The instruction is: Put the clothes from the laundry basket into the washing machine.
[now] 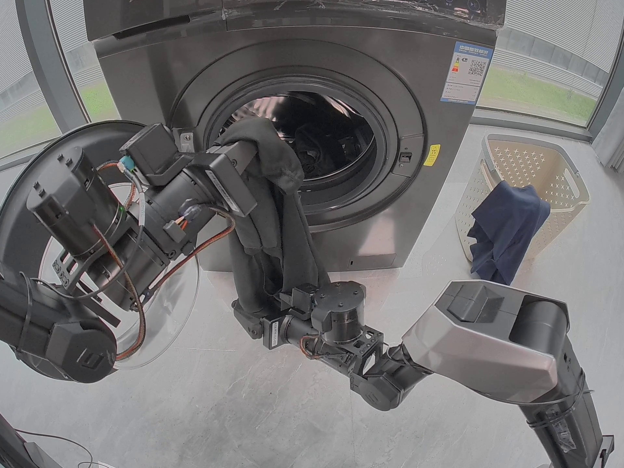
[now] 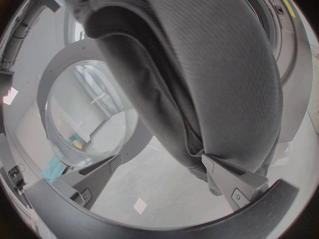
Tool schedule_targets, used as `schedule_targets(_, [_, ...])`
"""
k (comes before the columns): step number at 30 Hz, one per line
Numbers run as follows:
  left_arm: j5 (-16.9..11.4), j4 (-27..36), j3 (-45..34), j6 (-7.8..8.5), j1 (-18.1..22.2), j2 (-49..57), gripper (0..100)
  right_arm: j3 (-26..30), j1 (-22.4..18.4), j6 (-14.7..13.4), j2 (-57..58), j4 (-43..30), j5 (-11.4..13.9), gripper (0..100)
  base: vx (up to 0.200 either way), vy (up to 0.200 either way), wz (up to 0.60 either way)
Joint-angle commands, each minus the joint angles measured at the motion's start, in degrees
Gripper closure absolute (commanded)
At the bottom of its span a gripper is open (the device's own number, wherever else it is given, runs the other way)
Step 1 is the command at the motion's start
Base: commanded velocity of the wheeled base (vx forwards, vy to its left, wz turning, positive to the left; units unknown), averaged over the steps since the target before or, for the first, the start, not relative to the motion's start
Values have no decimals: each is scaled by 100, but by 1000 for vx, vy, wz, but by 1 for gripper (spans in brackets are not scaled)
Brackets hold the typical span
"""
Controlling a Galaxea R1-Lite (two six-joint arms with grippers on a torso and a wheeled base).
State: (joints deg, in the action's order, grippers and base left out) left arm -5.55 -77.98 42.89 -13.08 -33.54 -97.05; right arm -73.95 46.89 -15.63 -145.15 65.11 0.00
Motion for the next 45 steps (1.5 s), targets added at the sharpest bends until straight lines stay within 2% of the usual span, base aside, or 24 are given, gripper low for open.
schedule_targets(1, [1,-6,9,-2,-4,2,100,-427,-162,-2,-426,-130,-9,0,0,0,0])
schedule_targets(9, [1,2,9,-2,5,37,100,-630,-628,77,-549,-200,-62,0,0,0,0])
schedule_targets(15, [1,2,9,-2,-4,46,100,-744,-892,306,-549,-121,-79,0,0,0,0])
schedule_targets(27, [-8,-6,0,-2,-4,37,100,-1192,-892,359,-663,-95,-211,0,0,0,0])
schedule_targets(28, [-8,-6,0,-2,5,28,100,-1131,-874,359,-690,-95,-202,100,0,0,0])
schedule_targets(31, [-8,-6,9,-2,14,2,100,-1060,-856,350,-681,-77,-211,100,0,0,0])
schedule_targets(34, [-8,-6,9,-2,110,-25,100,-656,-813,359,-505,134,-202,100,0,0,0])
schedule_targets(36, [-8,-6,18,-2,190,-60,100,-155,-742,359,-198,274,-202,100,0,0,0])
schedule_targets(37, [-8,-6,27,-2,198,-69,100,-111,-742,359,-171,283,-202,100,0,0,0])
schedule_targets(38, [-8,-24,44,-2,260,-104,100,364,-689,359,136,388,-193,100,0,0,0])
schedule_targets(45, [1,-68,36,-2,409,-297,100,1743,-602,359,1182,793,-123,100,0,0,0])
